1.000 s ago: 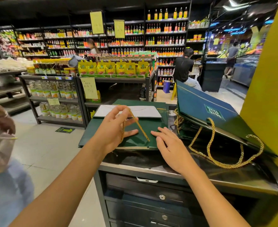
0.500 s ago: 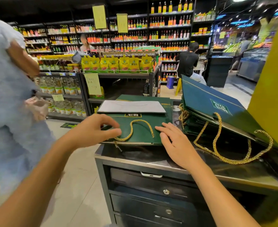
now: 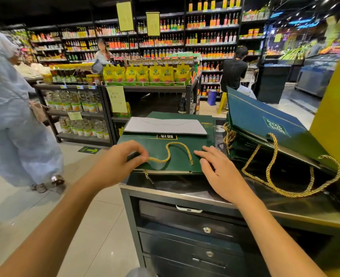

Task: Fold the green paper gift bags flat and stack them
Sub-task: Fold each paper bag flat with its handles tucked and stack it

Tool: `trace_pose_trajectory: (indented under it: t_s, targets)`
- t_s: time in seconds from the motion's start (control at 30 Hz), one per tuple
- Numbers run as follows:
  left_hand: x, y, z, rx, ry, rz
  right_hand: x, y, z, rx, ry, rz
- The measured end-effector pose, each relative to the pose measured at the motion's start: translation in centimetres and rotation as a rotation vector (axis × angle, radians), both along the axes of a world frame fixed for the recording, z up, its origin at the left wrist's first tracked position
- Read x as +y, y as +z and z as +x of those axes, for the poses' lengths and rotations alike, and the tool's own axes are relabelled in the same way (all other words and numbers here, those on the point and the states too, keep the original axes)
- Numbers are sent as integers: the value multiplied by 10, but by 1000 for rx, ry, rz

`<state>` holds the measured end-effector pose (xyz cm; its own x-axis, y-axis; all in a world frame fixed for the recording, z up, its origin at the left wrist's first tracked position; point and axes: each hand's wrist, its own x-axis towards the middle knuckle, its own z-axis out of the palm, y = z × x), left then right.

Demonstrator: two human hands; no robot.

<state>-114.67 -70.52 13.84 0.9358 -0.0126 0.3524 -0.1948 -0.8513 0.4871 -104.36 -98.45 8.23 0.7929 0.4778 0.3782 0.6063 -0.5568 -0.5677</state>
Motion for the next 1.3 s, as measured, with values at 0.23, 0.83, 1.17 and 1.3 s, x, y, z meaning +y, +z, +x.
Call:
trace_pose_trajectory:
  t_s: [0.23,0.83,1.17,1.3]
  targets:
    - [-8,4,-9,-52,79,-785,0,0,1,0,4,-17]
    - [3,-7,-19,45,383,-1052,8,5,-9,-340,-23,68]
    - [-2,19,-28,60,230,-1374,70,60,-46,-470,112,-373]
    - [-6,34,-31,18,133,-1419,77,69,-46,-542,54,-302]
